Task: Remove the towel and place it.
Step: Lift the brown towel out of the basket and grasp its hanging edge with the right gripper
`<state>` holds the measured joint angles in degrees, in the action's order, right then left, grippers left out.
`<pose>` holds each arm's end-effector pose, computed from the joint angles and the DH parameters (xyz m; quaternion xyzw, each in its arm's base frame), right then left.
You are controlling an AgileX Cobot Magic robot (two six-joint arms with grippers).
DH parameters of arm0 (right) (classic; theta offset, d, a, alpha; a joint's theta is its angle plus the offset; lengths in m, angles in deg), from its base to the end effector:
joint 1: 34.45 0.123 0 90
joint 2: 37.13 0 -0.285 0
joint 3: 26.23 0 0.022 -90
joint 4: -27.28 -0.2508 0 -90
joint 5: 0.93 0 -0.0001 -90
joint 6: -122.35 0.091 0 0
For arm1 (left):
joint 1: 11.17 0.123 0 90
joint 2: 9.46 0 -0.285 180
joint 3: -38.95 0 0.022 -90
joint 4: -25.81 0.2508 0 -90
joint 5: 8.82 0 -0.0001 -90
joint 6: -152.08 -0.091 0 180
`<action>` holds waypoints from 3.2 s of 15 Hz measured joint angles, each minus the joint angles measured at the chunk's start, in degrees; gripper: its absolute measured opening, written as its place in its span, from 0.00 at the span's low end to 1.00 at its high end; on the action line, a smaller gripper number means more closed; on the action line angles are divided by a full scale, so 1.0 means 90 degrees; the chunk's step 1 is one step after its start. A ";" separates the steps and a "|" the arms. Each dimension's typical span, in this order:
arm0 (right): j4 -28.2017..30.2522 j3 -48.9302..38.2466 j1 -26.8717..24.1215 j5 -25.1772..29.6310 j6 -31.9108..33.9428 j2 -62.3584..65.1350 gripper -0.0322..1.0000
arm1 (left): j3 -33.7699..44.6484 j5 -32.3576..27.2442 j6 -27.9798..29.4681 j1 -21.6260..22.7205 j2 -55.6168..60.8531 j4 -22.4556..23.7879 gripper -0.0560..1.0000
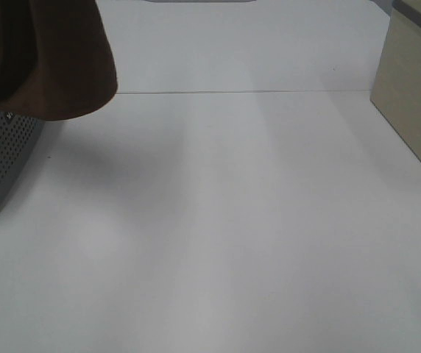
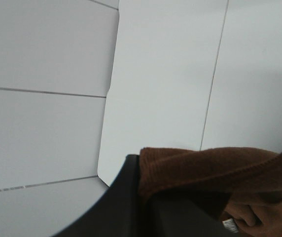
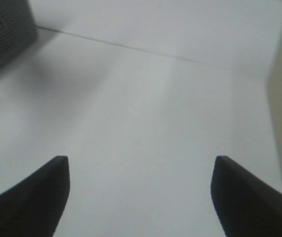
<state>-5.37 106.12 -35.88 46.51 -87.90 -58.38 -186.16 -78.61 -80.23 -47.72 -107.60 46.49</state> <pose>0.0390 0.0352 0.3065 -0.1522 0.8027 0.1275 0.5623 0.2595 -0.1548 0.5285 0.5860 0.6352 0.2404 0.4420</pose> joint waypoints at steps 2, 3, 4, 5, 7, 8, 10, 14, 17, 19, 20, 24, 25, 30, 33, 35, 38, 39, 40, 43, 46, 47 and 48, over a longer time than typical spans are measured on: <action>-0.2266 0.0000 0.0000 -0.0439 -0.2470 -0.1095 0.76 | 0.0000 0.0000 -0.0439 -0.0452 0.0000 -0.0006 0.05; -0.3419 0.0000 0.0000 -0.0357 -0.3852 -0.1770 0.76 | 0.0000 0.0000 -0.0605 -0.0656 0.0000 -0.0019 0.05; -0.4698 0.0013 0.0000 0.0051 -0.5710 -0.2750 0.76 | 0.0000 0.0000 -0.0866 -0.0923 0.0000 -0.0089 0.05; -0.5494 0.0076 0.0000 0.0497 -0.6805 -0.3450 0.76 | 0.0000 0.0000 -0.1012 -0.1063 0.0000 -0.0146 0.05; -0.6290 0.0344 0.0000 0.1464 -0.8066 -0.4666 0.76 | 0.0000 0.0095 -0.1203 -0.1229 0.0000 -0.0185 0.05; -0.6392 0.0598 0.0000 0.1859 -0.8448 -0.5309 0.76 | 0.0000 0.0255 -0.1235 -0.1286 -0.0013 -0.0178 0.05; -0.6462 0.1120 0.0000 0.2336 -0.8709 -0.6322 0.75 | 0.0000 0.0662 -0.1235 -0.1394 -0.0089 -0.0242 0.05; -0.6519 0.1891 0.0497 0.2394 -0.8734 -0.7455 0.75 | 0.0000 0.1089 -0.1350 -0.1432 -0.0286 -0.0344 0.05; -0.6519 0.2597 0.1248 0.2088 -0.8524 -0.8193 0.75 | 0.0000 0.1273 -0.1420 -0.1432 -0.0427 -0.0350 0.05; -0.6481 0.2979 0.1598 0.2063 -0.8461 -0.8594 0.75 | 0.0000 0.1401 -0.1420 -0.1432 -0.0452 -0.0357 0.05; -0.6392 0.3088 0.1846 0.2063 -0.8448 -0.8715 0.75 | 0.0000 0.1413 -0.1420 -0.1432 -0.0452 -0.0357 0.05; -0.5908 0.3177 0.2527 0.1770 -0.8276 -0.9034 0.75 | 0.0000 0.1566 -0.1350 -0.1432 -0.0516 -0.0191 0.05; -0.5653 0.3183 0.2521 0.1738 -0.8123 -0.9034 0.75 | 0.0000 0.1572 -0.1248 -0.1432 -0.0528 -0.0057 0.05; -0.5195 0.3183 0.2521 0.1566 -0.7760 -0.8932 0.57 | 0.0000 0.1579 -0.0738 -0.1432 -0.0605 0.0337 0.05; -0.5239 0.3183 0.2521 0.1197 -0.7531 -0.8932 0.34 | 0.0000 0.1579 -0.0649 -0.1432 -0.0605 0.0337 0.05; -0.5265 0.3183 0.2521 0.1152 -0.7468 -0.8932 0.24 | 0.0000 0.1579 -0.0586 -0.1432 -0.0605 0.0350 0.05; -0.5379 0.3183 0.2521 0.1528 -0.7366 -0.8932 0.19 | 0.0000 0.1579 -0.0567 -0.1432 -0.0605 0.0388 0.05; -0.5456 0.3183 0.2521 0.1681 -0.7321 -0.8932 0.19 | 0.0000 0.1579 -0.0567 -0.1432 -0.0605 0.0388 0.05; -0.5532 0.3183 0.2521 0.1795 -0.7270 -0.8932 0.19 | 0.0000 0.1579 -0.0560 -0.1432 -0.0605 0.0395 0.05; -0.5570 0.3183 0.2521 0.2196 -0.7238 -0.8932 0.05 | 0.0000 0.1547 -0.0420 -0.1432 -0.0605 0.0395 0.05; -0.5628 0.3183 0.2521 0.2247 -0.6850 -0.8932 0.04 | 0.0000 0.1120 -0.0401 -0.1432 -0.0618 0.0395 0.05; -0.5660 0.3183 0.2521 0.2107 -0.6544 -0.8932 0.04 | 0.0000 0.0999 -0.0376 -0.1432 -0.0637 0.0395 0.05; -0.5653 0.3183 0.2521 0.1872 -0.6080 -0.8932 0.04 | 0.0000 0.0949 -0.0261 -0.1432 -0.0656 0.0382 0.05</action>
<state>-56.25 134.76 -13.19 63.36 -142.62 -138.77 -186.16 -70.07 -82.58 -60.62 -113.50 49.93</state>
